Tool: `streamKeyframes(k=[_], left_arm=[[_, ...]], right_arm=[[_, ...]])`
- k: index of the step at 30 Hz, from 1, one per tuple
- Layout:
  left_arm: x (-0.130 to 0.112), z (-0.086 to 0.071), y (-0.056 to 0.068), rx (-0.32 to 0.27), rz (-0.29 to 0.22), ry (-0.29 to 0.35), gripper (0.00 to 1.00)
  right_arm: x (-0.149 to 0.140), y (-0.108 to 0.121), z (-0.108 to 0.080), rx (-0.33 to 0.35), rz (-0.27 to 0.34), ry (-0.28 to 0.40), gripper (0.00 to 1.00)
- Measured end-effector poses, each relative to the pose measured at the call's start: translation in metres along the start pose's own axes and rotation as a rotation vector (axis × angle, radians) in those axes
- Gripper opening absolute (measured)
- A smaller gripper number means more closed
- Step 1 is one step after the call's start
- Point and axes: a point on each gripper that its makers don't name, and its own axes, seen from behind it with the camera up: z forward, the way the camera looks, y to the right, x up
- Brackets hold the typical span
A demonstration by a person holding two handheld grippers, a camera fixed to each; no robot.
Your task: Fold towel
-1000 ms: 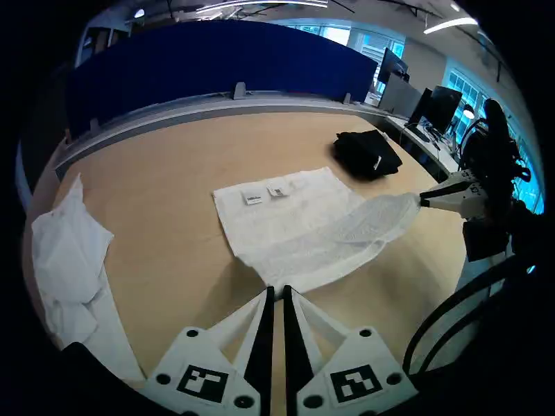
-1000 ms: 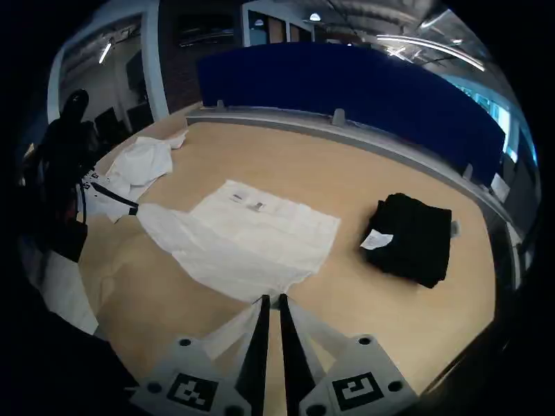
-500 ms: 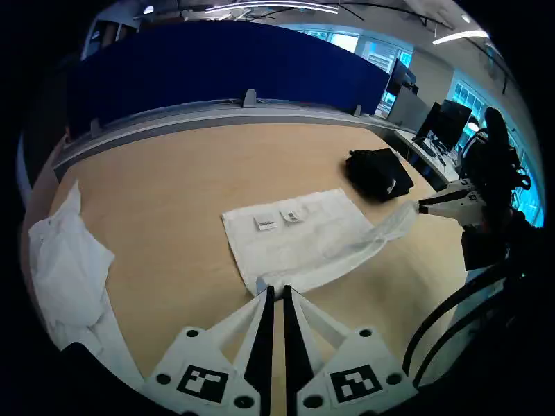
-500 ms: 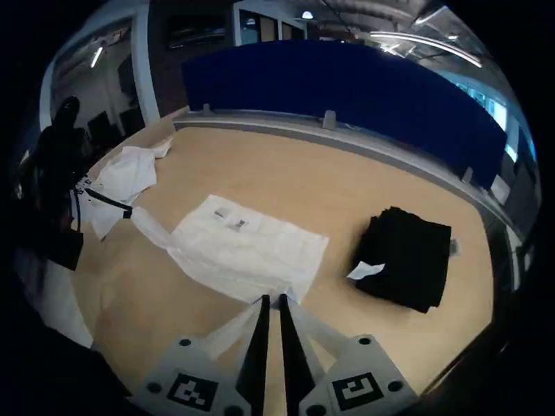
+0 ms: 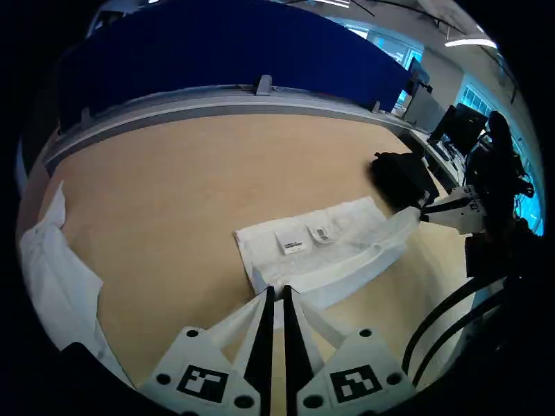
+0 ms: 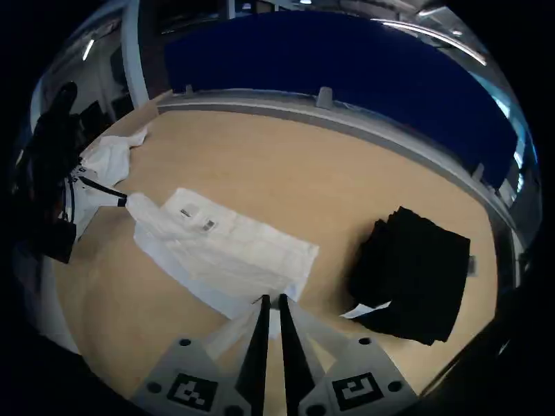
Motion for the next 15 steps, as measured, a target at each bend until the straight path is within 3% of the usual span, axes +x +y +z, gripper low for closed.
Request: streamKeyframes(k=[6, 15], left_arm=[[0.000, 0.017, -0.006, 0.005, 0.012, -0.020, 0.09], [-0.002, 0.037, -0.012, 0.016, 0.033, -0.052, 0.11]], right_arm=[[0.003, 0.007, 0.015, 0.000, 0.044, -0.012, 0.10], [0.002, 0.012, 0.030, -0.015, 0.039, -0.035, 0.10]])
